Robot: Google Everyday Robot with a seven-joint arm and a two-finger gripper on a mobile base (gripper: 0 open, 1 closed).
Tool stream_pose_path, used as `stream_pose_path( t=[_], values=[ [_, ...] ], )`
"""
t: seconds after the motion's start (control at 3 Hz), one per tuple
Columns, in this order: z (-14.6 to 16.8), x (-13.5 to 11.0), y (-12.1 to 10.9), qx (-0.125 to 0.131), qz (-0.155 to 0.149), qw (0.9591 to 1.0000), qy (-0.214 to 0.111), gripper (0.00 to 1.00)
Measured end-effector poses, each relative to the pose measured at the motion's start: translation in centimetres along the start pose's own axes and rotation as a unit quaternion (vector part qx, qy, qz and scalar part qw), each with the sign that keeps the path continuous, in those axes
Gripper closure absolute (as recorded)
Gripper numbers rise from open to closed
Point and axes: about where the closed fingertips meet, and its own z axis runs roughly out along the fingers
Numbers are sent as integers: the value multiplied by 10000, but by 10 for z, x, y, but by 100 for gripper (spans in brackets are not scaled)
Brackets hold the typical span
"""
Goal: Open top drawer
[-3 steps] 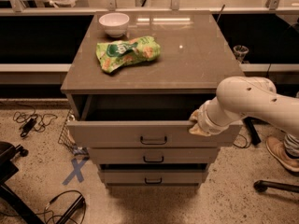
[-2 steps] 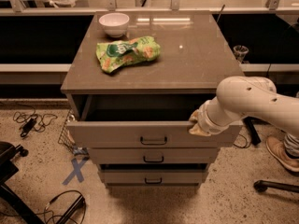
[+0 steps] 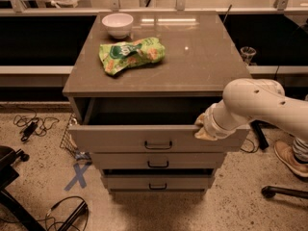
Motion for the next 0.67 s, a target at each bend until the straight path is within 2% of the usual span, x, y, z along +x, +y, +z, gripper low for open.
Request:
stream_pose_path(
  t=[0.67],
  values=[
    [0,0,0,0,0,10000,0,52]
  ],
)
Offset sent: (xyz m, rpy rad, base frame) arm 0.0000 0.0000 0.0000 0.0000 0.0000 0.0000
